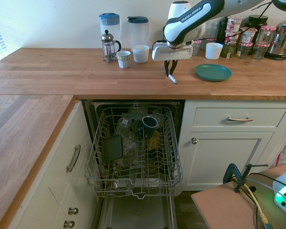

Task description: Put the fork in the dishwasher

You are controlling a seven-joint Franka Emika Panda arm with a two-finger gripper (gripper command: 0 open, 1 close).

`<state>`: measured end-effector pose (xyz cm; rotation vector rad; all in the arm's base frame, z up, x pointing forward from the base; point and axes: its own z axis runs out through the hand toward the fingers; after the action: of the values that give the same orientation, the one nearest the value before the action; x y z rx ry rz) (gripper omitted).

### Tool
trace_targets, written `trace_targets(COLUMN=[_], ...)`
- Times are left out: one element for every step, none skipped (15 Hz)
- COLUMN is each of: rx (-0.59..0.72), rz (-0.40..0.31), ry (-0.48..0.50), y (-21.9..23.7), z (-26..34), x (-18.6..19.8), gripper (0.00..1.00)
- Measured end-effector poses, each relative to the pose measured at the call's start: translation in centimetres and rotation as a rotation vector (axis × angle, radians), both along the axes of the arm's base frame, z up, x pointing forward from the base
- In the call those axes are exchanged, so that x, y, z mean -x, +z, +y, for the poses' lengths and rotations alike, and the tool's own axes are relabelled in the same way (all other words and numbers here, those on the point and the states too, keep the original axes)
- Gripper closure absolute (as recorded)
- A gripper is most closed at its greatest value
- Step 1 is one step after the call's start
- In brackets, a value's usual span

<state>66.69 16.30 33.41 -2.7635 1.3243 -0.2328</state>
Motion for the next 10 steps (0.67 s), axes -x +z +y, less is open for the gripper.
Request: trace_targets(rx=[-0.005,-0.013,-0.025,-0.043,-0.063,-0.075,-0.082,-0.090,-0.099,-0.107], rz=[-0.003,-0.010,-0.027,-0.045,-0.055,-0.058,-0.053,-0.049,-0.052,-0.058], ry=[-0.002,-0.007,-0.017,-0.042,-0.078,-0.116,-0.151,-0.181,-0.205,-0.222], y=[0.1,0.1,0.1,0.2,0.2,0.2,0.3,0.9,2.0,3.3], z=[0.1,0.1,0.0,-0.3,-0.6,-1.1,-1.2,-1.1,-0.6,0.0], x=[0.0,-0.1,-0.1,-0.1,0.2,0.7,1.6,2.7,4.1,5.5], gripper=[1.00,1.00,1.00,1.00,1.00,1.00,1.00,1.00,1.00,1.00])
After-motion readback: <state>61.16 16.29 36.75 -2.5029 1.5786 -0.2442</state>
